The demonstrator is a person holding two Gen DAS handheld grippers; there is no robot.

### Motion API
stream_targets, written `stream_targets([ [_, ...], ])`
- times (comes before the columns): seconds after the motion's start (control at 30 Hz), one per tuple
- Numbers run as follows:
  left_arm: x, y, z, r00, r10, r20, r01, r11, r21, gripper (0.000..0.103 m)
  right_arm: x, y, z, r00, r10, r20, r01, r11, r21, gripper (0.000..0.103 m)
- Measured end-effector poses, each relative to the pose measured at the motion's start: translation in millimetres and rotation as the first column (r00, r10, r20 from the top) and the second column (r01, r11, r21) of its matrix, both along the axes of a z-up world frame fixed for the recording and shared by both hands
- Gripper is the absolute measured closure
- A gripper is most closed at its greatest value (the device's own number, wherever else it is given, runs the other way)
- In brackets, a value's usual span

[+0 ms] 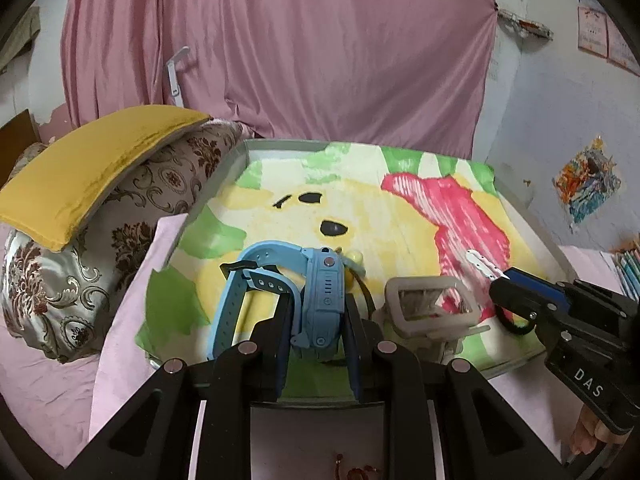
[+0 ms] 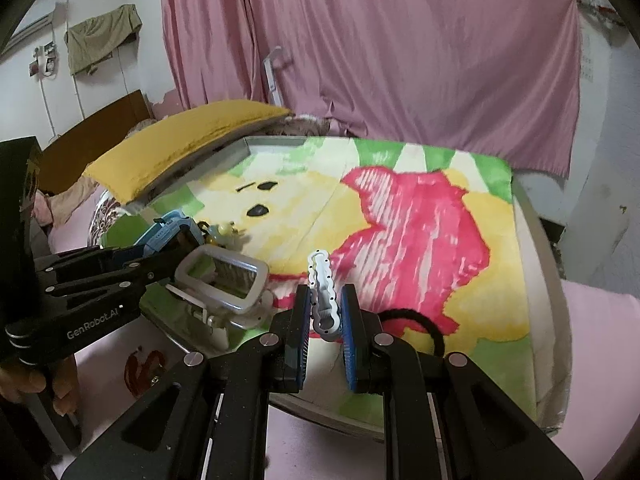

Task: Organize jewelry
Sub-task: 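Lower the watch and keychain into the tray while both tools open to release, then grasp the red-gem ring with the right tool while the left grasps the red beaded string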

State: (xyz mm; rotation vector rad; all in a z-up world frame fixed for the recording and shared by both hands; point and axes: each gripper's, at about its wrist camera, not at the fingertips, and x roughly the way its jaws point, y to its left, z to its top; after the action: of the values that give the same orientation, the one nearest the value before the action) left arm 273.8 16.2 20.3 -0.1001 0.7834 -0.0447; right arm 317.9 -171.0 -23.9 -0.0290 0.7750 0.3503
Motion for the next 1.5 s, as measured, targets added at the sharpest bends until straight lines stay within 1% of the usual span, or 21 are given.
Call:
stream_targets([
  [0.33,2.3,0.0,-1.7,1.000,0.005,-0.020,-0.005,1.000,0.005,0.076,3.7,1.9,-7.7,0.999,0.009,-0.049,-0.009,1.000,-0.003,0.089],
  [0.4,2.7,0.4,-2.0,1.000,0.010,-0.023,-0.010,1.000,0.010,0.073,1.7,1.7,-6.1,0.999,0.005,-0.038,-0.006,1.000,-0.004,0.089],
  [0.47,2.2,-0.2,-2.0,1.000,0.011,-0.025,-0.010,1.000,0.013,0.072,-1.9,1.0,-3.5,1.000,-0.003,-0.016,0.003,1.000,-0.012,0.089],
  [0.53,0.8,-1.2,-1.2,1.000,0.010,-0.025,-0.010,1.000,0.022,0.072,-6.8,-0.9,-0.2,1.000,-0.012,0.009,0.012,1.000,-0.020,0.086],
  [0.6,-1.1,-1.0,-0.3,1.000,0.012,-0.022,-0.011,1.000,0.022,0.070,-12.8,-3.7,4.1,0.999,-0.020,0.038,0.020,1.000,-0.014,0.069],
  [0.63,-1.8,-0.7,0.0,1.000,0.011,-0.019,-0.010,1.000,0.018,0.070,-16.6,-4.8,7.0,0.998,-0.022,0.055,0.022,1.000,-0.008,0.067],
  [0.73,-8.0,1.4,3.9,1.000,0.016,0.007,-0.016,1.000,0.005,0.066,-28.0,-8.1,16.0,0.994,-0.031,0.109,0.031,1.000,0.002,0.065],
  [0.77,-11.8,2.3,6.5,1.000,0.015,0.025,-0.015,1.000,-0.004,0.064,-31.5,-8.9,18.1,0.992,-0.038,0.124,0.038,0.999,0.000,0.062],
  [0.8,-16.4,3.2,9.6,0.999,0.013,0.047,-0.013,1.000,-0.012,0.057,-36.7,-9.8,21.0,0.987,-0.051,0.149,0.052,0.999,-0.003,0.058],
  [0.83,-20.3,3.9,12.0,0.998,0.017,0.065,-0.015,1.000,-0.018,0.051,-40.8,-11.3,23.1,0.984,-0.060,0.169,0.062,0.998,-0.004,0.057],
  [0.87,-25.9,5.3,15.4,0.995,0.024,0.095,-0.022,0.999,-0.026,0.040,-45.2,-12.3,25.2,0.980,-0.070,0.187,0.072,0.997,-0.006,0.055],
  [0.9,-32.7,6.7,19.2,0.991,0.032,0.130,-0.028,0.999,-0.034,0.036,-49.9,-13.9,27.3,0.975,-0.083,0.206,0.085,0.996,-0.004,0.052],
  [0.97,-43.5,8.0,25.3,0.984,0.041,0.175,-0.036,0.999,-0.033,0.035,-58.2,-18.5,31.1,0.966,-0.103,0.236,0.104,0.995,0.012,0.044],
  [1.03,-53.4,8.4,29.4,0.976,0.050,0.211,-0.045,0.999,-0.029,0.030,-66.3,-22.2,34.9,0.957,-0.122,0.263,0.119,0.993,0.027,0.037],
  [1.1,-62.7,9.9,32.7,0.968,0.059,0.243,-0.052,0.998,-0.036,0.022,-75.2,-26.8,39.1,0.947,-0.136,0.290,0.127,0.991,0.050,0.025],
  [1.13,-66.3,10.6,34.2,0.965,0.062,0.256,-0.054,0.998,-0.040,0.021,-79.2,-28.6,40.6,0.944,-0.144,0.298,0.131,0.989,0.062,0.022],
  [1.2,-74.9,11.6,38.3,0.956,0.066,0.285,-0.055,0.997,-0.046,0.013,-87.3,-31.4,43.4,0.934,-0.159,0.320,0.141,0.987,0.078,0.008],
  [1.23,-78.3,11.8,39.3,0.953,0.069,0.295,-0.058,0.997,-0.047,0.010,-91.0,-31.8,44.0,0.930,-0.163,0.329,0.145,0.986,0.080,0.006],
  [1.3,-88.4,13.0,41.5,0.943,0.079,0.324,-0.063,0.996,-0.060,0.001,-99.3,-33.2,45.5,0.922,-0.166,0.350,0.146,0.986,0.084,0.002],
  [1.4,-99.8,16.7,41.8,0.933,0.093,0.347,-0.069,0.994,-0.082,0.001,-111.2,-33.9,48.1,0.910,-0.169,0.378,0.148,0.985,0.086,0.002],
  [1.5,-107.6,19.8,40.7,0.928,0.098,0.359,-0.073,0.994,-0.083,0.001,-121.7,-34.9,49.7,0.901,-0.168,0.400,0.146,0.986,0.086,0.002],
])
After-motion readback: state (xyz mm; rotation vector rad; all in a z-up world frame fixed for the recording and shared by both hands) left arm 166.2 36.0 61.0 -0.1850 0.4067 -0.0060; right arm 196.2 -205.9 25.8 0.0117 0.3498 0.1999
